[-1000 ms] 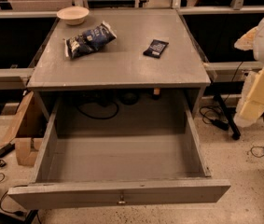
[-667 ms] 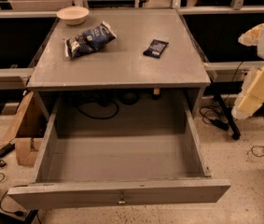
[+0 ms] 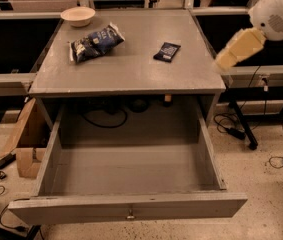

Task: Place rxbar blueberry into top drawer

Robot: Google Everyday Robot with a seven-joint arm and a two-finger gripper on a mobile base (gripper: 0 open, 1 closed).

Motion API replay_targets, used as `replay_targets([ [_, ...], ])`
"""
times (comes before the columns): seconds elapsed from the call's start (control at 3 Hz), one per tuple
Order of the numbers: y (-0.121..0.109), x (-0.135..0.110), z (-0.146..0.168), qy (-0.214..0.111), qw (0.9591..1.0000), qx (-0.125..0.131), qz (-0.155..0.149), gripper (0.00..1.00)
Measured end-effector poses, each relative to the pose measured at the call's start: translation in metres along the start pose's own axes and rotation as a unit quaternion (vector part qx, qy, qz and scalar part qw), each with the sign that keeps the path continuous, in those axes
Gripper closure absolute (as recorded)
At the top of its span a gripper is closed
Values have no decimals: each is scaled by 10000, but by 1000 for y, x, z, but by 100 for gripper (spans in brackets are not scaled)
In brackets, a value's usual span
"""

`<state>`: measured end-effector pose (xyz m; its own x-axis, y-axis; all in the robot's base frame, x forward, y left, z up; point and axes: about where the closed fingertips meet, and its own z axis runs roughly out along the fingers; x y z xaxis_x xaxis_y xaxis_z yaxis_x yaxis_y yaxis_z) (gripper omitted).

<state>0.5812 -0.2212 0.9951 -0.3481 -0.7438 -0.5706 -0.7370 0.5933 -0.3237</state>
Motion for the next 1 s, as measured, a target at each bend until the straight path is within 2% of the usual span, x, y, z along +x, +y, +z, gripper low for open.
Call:
replay_targets([
  [0.33,-25,-32,19,-305,9963,410,698,0],
  [0.67,-26,-36,18,-378,9924,422,1094,0],
  [1.0,-26,-36,18,-380,9924,422,1095,0],
])
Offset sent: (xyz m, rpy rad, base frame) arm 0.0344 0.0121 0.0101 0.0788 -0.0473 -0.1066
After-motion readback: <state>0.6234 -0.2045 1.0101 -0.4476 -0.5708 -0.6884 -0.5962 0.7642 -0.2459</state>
